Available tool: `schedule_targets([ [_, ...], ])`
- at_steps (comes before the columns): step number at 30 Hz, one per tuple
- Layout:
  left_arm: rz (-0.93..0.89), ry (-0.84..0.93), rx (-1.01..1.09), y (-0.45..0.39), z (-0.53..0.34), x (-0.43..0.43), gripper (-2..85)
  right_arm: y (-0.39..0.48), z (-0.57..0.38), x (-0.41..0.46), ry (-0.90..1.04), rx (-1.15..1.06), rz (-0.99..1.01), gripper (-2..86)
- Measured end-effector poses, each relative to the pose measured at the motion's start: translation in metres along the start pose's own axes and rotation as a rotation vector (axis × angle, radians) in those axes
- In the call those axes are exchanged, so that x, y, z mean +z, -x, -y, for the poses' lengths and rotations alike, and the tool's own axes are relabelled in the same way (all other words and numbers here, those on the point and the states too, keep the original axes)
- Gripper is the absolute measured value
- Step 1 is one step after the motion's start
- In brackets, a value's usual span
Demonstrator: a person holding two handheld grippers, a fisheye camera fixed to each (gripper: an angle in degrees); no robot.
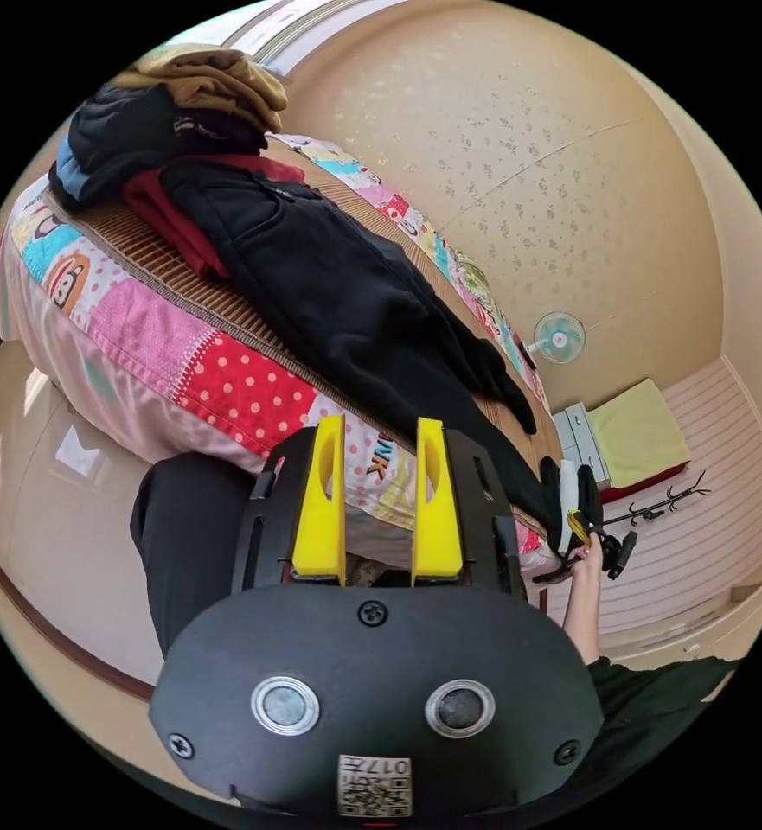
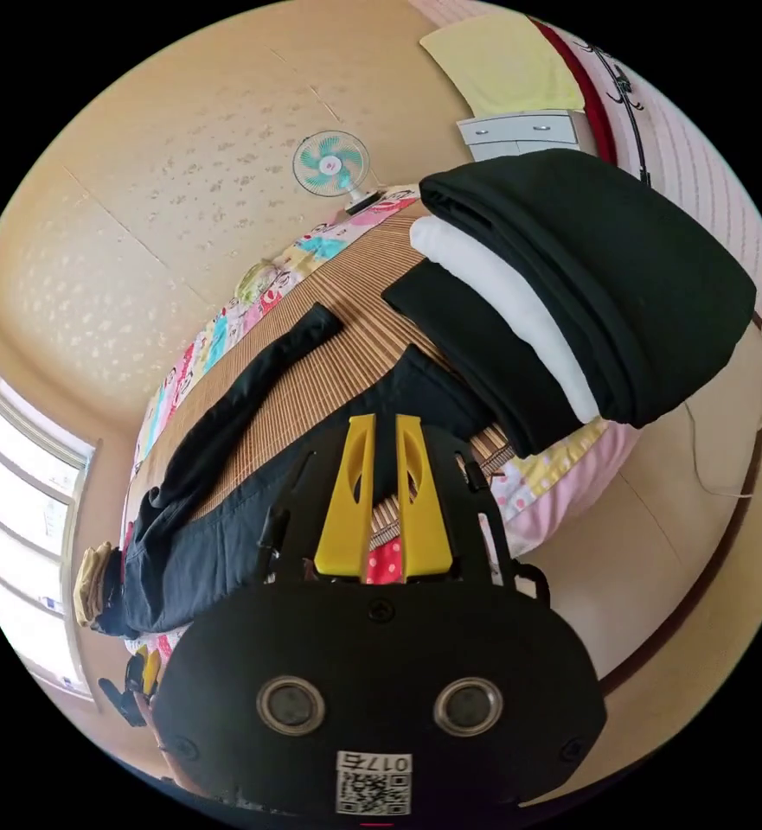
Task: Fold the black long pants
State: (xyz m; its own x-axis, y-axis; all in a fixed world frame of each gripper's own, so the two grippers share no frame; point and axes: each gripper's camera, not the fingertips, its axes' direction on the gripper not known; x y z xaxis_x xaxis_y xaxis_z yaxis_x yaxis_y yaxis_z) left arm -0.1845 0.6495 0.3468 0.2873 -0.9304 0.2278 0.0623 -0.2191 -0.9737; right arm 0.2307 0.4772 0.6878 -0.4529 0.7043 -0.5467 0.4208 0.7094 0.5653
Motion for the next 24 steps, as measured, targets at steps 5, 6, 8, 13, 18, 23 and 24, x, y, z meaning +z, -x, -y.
schedule_targets([
  [5, 0.011, -0.141, -0.13, 0.024, 0.032, -0.011, 12.5, 0.064, -0.01, 0.026, 0.145, -0.299, 0.196, 2.8],
  [6, 0.018, -0.151, -0.122, 0.02, 0.035, -0.011, 12.5, 0.087, -0.022, 0.034, 0.178, -0.378, 0.197, 2.2],
  [8, 0.023, -0.171, -0.051, -0.004, 0.047, -0.005, 12.5, 0.116, -0.042, 0.047, 0.186, -0.502, 0.099, 1.3],
  [13, 0.085, -0.042, 0.152, -0.044, 0.063, 0.052, 10.7, 0.105, -0.069, 0.12, 0.16, -0.523, -0.321, 0.5],
  [18, 0.12, -0.024, 0.143, -0.032, 0.043, 0.073, 8.5, 0.096, -0.044, 0.101, 0.21, -0.401, -0.29, 0.6],
  [23, 0.009, -0.13, 0.186, -0.051, 0.036, 0.06, 10.0, 0.112, -0.007, 0.053, 0.071, -0.399, 0.018, 2.2],
  [24, -0.031, -0.105, 0.161, -0.047, 0.038, 0.068, 10.1, 0.121, 0.012, 0.06, 0.112, -0.379, 0.073, 3.1],
])
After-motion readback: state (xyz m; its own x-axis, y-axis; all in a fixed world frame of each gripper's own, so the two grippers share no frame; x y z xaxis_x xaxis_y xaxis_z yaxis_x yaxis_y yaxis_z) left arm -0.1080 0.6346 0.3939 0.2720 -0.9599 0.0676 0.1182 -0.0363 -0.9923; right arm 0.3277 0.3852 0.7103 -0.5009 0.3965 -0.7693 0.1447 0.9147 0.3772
